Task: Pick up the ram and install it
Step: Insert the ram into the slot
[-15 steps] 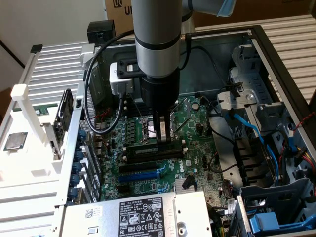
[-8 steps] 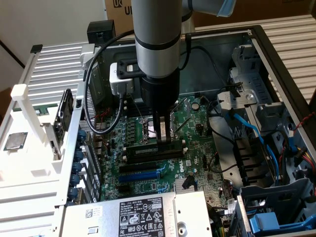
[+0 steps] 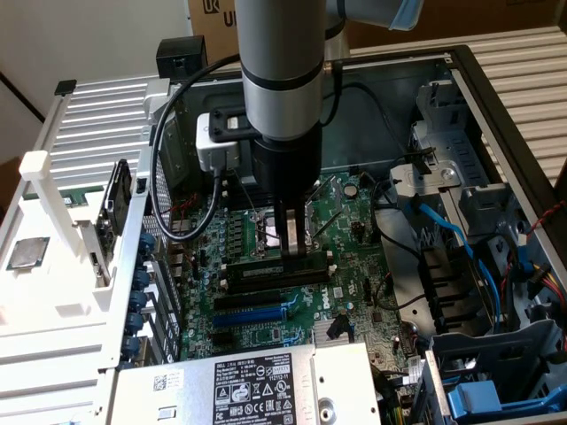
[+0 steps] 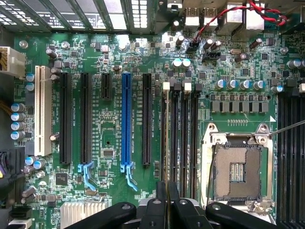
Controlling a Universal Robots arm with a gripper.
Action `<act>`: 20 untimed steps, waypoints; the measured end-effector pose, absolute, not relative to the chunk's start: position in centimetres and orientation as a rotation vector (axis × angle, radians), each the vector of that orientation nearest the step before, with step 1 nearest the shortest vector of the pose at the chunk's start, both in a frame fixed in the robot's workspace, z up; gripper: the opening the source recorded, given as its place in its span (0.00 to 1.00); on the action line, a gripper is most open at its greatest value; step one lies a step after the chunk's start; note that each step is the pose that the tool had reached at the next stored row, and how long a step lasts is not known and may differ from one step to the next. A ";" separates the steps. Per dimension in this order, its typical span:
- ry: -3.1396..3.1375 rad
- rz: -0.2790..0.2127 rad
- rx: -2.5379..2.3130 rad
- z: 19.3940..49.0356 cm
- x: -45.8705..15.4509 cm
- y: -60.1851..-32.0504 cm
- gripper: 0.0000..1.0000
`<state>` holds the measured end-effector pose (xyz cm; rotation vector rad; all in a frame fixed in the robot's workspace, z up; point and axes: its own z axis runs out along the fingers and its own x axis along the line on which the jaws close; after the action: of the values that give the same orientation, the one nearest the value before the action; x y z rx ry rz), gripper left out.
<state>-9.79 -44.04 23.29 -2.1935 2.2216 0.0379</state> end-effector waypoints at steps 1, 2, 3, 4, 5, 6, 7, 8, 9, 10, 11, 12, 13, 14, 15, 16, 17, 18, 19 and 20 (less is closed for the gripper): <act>2.222 0.038 -2.193 23.3 -9.8 -44.0 0.13; 2.222 0.037 -2.193 23.3 -9.8 -44.0 0.13; 2.222 0.037 -2.193 23.3 -9.8 -44.0 0.13; 2.222 0.037 -2.194 23.3 -9.8 -44.0 0.13; 2.222 0.037 -2.194 23.3 -9.8 -44.0 0.13; 2.222 0.036 -2.194 23.3 -9.8 -44.0 0.13; 2.222 0.036 -2.194 23.3 -9.8 -44.0 0.13; 2.222 0.036 -2.194 23.3 -9.8 -44.0 0.13; 2.222 0.036 -2.194 23.3 -9.8 -43.9 0.13; 2.222 0.035 -2.194 23.3 -9.8 -43.9 0.13; 2.222 0.035 -2.194 23.3 -9.8 -43.9 0.13; 2.222 0.035 -2.194 23.3 -9.8 -43.9 0.13; 2.222 0.035 -2.194 23.3 -9.8 -43.9 0.13; 2.222 0.035 -2.194 23.3 -9.8 -43.9 0.13; 2.222 0.035 -2.194 23.3 -9.8 -43.9 0.13; 2.222 0.035 -2.194 23.3 -9.8 -43.9 0.13; 2.222 0.035 -2.194 23.3 -9.8 -43.9 0.13; 2.222 0.035 -2.194 23.3 -9.8 -43.9 0.13; 2.222 0.035 -2.194 23.3 -9.8 -43.9 0.13; 2.222 0.035 -2.194 23.2 -9.7 -44.0 0.13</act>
<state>-9.75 -43.96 23.25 -2.1937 2.2220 0.0350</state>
